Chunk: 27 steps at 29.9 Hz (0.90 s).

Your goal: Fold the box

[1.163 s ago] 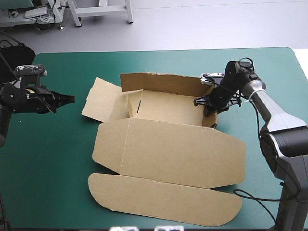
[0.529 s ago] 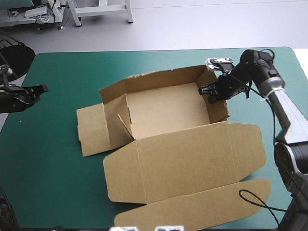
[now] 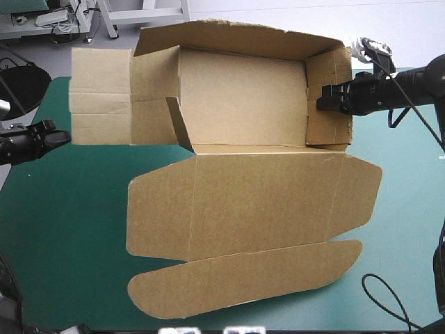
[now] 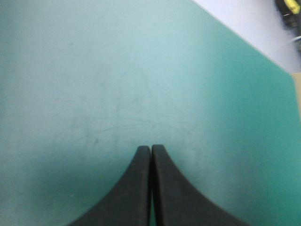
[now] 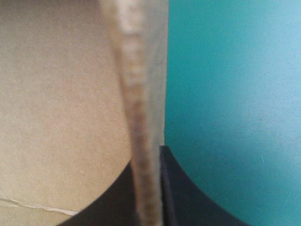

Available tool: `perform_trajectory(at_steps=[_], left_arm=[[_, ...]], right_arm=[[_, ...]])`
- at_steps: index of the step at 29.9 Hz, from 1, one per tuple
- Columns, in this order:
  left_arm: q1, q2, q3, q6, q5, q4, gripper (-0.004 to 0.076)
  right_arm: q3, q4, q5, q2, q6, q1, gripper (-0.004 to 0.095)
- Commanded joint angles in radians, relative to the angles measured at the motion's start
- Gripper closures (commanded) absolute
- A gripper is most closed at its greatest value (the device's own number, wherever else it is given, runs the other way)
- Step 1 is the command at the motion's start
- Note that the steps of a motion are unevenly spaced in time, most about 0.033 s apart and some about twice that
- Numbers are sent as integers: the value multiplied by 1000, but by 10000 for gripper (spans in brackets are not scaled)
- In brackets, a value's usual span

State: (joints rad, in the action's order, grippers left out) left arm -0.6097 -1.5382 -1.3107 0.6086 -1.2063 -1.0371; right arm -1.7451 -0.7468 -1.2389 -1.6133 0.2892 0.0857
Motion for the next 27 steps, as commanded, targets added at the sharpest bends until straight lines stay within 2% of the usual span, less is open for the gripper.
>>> perform_trajectory(at_steps=[1,6,12,16,27], left_arm=[[15,8,-30,36,-90,-208,733],[106,8,-30,43,-90,-218,733],[221,20,-30,80,-90,-462,733],[291,41,-34,96,-90,-572,733],[350,158,-34,92,-89,-545,733]], right_arm=[[-33,-114,-10,63,4,10,926],[-31,-213,-10,64,22,4,926],[-31,-213,-5,63,24,-20,925],[-31,-200,14,49,24,-41,924],[-30,-86,107,25,1,-99,924]])
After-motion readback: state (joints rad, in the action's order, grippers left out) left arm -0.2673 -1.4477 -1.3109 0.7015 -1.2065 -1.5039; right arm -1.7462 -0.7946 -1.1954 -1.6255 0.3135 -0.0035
